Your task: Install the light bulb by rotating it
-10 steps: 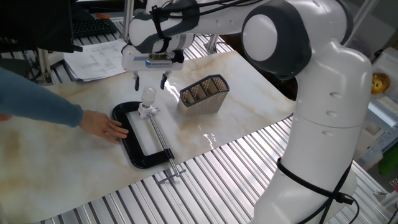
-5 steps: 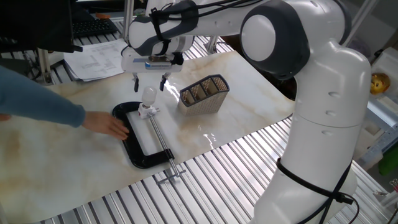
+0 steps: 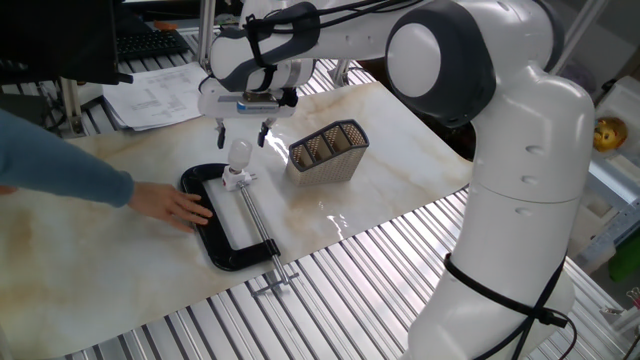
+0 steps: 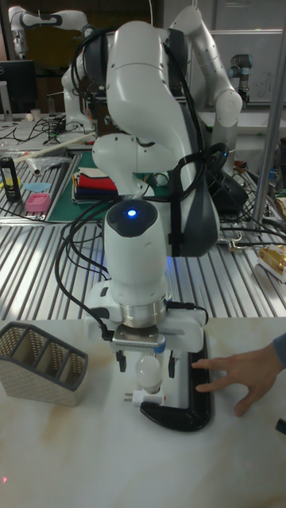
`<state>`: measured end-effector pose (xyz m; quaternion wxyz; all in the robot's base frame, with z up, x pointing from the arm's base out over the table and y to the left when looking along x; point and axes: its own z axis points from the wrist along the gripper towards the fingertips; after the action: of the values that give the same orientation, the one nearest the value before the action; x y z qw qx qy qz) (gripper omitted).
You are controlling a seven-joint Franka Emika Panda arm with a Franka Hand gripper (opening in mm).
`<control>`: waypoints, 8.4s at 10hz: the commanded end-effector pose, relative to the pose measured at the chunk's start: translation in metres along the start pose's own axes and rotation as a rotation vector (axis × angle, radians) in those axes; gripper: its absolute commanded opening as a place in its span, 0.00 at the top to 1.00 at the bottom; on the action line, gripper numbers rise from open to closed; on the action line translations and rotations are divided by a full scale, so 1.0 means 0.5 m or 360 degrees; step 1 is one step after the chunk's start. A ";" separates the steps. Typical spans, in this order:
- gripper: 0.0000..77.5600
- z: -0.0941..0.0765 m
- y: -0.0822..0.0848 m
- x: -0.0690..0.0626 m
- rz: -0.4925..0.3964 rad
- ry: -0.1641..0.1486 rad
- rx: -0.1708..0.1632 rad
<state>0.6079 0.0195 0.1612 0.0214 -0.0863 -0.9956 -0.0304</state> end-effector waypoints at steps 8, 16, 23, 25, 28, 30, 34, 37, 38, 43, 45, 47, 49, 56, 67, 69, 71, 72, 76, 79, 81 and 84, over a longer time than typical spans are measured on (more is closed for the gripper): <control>0.00 0.022 -0.015 0.007 -0.0041 -0.0014 -0.0078; 0.00 0.045 -0.017 0.007 -0.0021 -0.0072 -0.0153; 0.99 0.046 -0.017 0.007 -0.0021 -0.0073 -0.0153; 0.99 0.046 -0.017 0.007 -0.0021 -0.0073 -0.0153; 0.99 0.046 -0.017 0.007 -0.0021 -0.0073 -0.0153; 0.99 0.046 -0.017 0.007 -0.0021 -0.0073 -0.0153; 0.99 0.069 0.082 0.030 0.0125 -0.0078 -0.0138; 0.99 0.072 0.101 0.039 0.0135 -0.0089 -0.0077; 0.99 0.072 0.103 0.039 0.0134 -0.0091 -0.0064; 0.99 0.073 0.103 0.037 0.0071 -0.0102 0.0141; 0.99 0.073 0.102 0.036 0.0096 -0.0112 0.0188; 0.99 0.077 0.096 0.030 0.0109 -0.0108 0.0244; 0.99 0.085 0.082 0.018 0.0105 -0.0117 0.0287; 0.99 0.081 0.060 -0.002 0.0322 -0.0047 0.0251; 0.99 0.061 0.047 0.004 0.1395 0.0054 0.0215; 0.99 0.061 0.047 0.004 0.1492 0.0053 0.0205; 0.99 0.062 0.046 0.004 0.1656 0.0061 0.0164; 0.99 0.062 0.046 0.004 0.1673 0.0062 0.0162; 0.99 0.064 0.045 0.001 0.1714 0.0096 0.0118; 0.99 0.064 0.045 0.000 0.1736 0.0087 0.0115; 0.99 0.065 0.042 -0.002 0.1749 0.0090 0.0115; 0.99 0.065 0.040 -0.005 0.1715 0.0084 0.0111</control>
<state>0.6115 0.0388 0.1291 0.0632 -0.5894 -0.8052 0.0180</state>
